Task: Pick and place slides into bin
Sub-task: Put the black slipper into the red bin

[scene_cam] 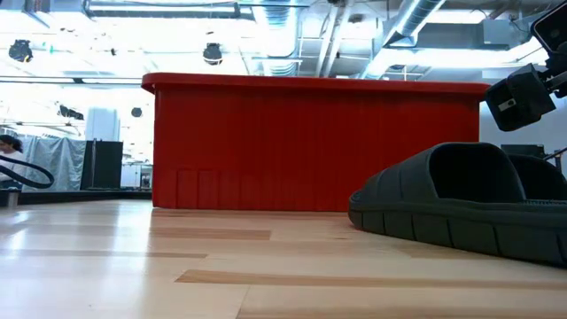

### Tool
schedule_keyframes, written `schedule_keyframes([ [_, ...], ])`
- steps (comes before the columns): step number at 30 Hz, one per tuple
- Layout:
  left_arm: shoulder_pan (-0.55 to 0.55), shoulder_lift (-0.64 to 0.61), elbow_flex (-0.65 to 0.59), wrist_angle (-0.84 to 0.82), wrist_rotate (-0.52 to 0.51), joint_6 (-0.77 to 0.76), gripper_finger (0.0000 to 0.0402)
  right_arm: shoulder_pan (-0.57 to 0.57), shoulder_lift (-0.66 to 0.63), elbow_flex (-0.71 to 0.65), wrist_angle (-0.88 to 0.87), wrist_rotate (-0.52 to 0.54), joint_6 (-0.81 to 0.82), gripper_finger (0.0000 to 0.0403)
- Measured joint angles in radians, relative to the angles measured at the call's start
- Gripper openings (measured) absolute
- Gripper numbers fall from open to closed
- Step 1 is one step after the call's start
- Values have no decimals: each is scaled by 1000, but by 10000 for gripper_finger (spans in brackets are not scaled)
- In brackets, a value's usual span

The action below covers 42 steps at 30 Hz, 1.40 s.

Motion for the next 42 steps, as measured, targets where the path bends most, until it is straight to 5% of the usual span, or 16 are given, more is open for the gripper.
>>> schedule_keyframes([
  [7,20,-65,0,-2,-247,130,0,0,0,0,0,0,0,233],
  [13,89,-107,0,-27,-288,241,0,0,0,0,0,0,0,233],
  [42,754,-298,0,-397,423,608,0,0,0,0,0,0,0,233],
])
